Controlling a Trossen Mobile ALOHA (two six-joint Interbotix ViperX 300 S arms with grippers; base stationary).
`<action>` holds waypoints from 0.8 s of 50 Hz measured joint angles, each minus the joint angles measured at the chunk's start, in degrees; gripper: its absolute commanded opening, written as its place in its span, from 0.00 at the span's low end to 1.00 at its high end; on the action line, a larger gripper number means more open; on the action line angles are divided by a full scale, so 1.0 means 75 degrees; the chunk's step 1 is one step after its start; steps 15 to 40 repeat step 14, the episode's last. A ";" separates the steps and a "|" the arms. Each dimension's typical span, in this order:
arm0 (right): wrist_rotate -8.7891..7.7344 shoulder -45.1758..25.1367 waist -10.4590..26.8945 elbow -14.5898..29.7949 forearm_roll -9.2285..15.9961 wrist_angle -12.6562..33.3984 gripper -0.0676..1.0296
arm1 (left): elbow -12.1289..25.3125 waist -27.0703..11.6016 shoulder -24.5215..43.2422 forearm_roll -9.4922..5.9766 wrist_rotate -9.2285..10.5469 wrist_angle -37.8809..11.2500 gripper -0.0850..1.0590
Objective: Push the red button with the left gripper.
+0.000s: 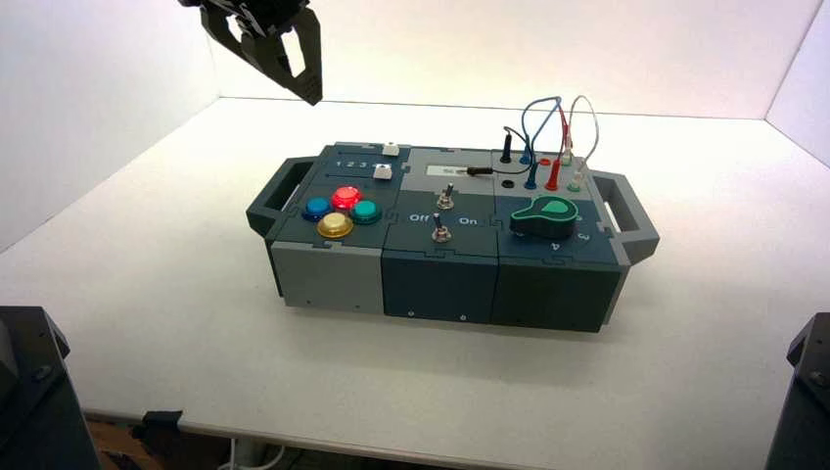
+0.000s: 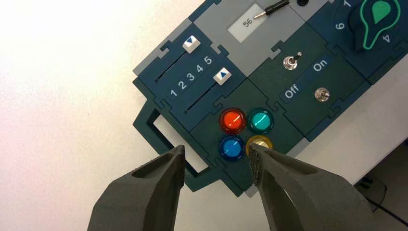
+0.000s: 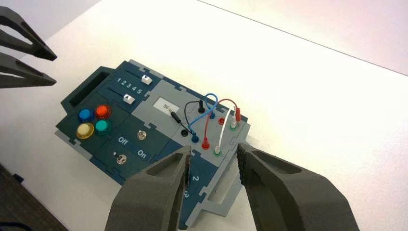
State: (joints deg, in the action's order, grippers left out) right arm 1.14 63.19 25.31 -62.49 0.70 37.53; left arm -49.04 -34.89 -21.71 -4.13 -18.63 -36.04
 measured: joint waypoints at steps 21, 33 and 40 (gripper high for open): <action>0.0000 0.0105 0.0012 0.0000 0.0000 0.0000 0.53 | 0.0000 0.0000 0.0023 0.0000 0.0000 0.0012 0.67; 0.0000 0.0105 0.0012 0.0000 0.0000 0.0000 0.53 | 0.0000 0.0000 0.0023 0.0000 0.0000 0.0012 0.67; 0.0000 0.0105 0.0012 0.0000 0.0000 0.0000 0.53 | 0.0000 0.0000 0.0023 0.0000 0.0000 0.0012 0.67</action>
